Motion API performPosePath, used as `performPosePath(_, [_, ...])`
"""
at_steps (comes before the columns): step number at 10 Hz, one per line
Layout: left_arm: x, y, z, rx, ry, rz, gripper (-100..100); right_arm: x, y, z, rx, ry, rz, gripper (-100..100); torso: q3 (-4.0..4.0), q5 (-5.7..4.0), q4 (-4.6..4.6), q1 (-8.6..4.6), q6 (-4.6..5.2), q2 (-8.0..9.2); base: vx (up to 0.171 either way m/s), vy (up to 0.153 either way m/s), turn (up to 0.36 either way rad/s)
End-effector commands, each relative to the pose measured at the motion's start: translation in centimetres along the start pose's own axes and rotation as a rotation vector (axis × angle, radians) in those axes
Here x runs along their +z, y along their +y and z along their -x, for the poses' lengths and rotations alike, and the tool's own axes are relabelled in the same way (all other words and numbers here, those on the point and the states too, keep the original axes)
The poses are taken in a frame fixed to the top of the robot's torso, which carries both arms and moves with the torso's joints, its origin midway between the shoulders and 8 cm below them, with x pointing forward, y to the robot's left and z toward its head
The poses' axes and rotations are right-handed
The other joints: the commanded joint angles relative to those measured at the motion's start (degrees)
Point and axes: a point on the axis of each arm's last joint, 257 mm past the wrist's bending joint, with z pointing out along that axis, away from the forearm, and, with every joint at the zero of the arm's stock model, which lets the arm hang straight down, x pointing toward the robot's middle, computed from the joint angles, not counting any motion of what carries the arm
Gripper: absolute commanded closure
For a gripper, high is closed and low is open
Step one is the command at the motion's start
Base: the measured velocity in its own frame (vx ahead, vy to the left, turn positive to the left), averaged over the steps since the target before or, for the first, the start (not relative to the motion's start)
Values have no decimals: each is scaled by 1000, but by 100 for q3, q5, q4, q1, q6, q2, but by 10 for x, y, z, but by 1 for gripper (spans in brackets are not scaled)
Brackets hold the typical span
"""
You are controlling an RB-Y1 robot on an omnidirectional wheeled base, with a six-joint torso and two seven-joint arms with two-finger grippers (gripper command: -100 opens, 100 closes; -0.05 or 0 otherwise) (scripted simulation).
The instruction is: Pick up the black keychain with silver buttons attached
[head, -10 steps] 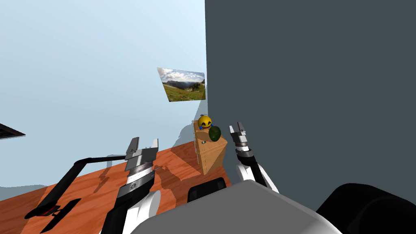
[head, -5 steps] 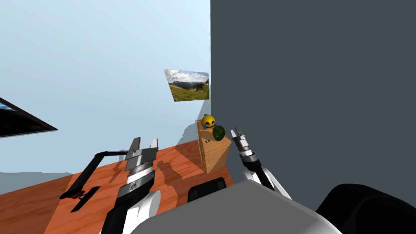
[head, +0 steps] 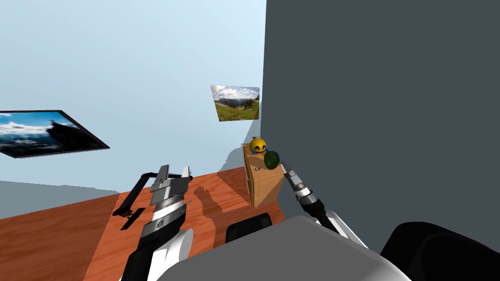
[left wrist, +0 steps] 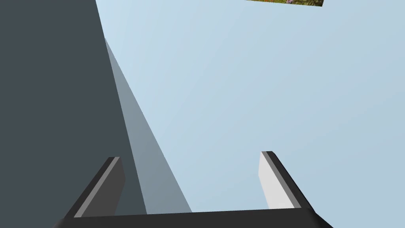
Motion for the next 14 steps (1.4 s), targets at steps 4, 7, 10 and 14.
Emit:
performPosePath(4, [0,0,0,0,0,0,0,-43,-42,-11,-180,149,-131,-100,-1,-1,-1,-3,0,0,40,93,174])
performPosePath(7, [0,0,0,0,0,0,0,-77,-69,-15,-276,256,-212,-100,0,-1,0,-3,-2,0,48,96,207])
performPosePath(10, [0,0,0,0,0,0,0,-98,-83,-22,-348,339,-253,-100,-5,0,-2,-1,-2,-8,57,86,144])
performPosePath(14, [0,0,0,0,0,0,0,-142,-109,-29,-446,486,-330,-100,-1,-3,0,-12,-1,-2,50,61,164])
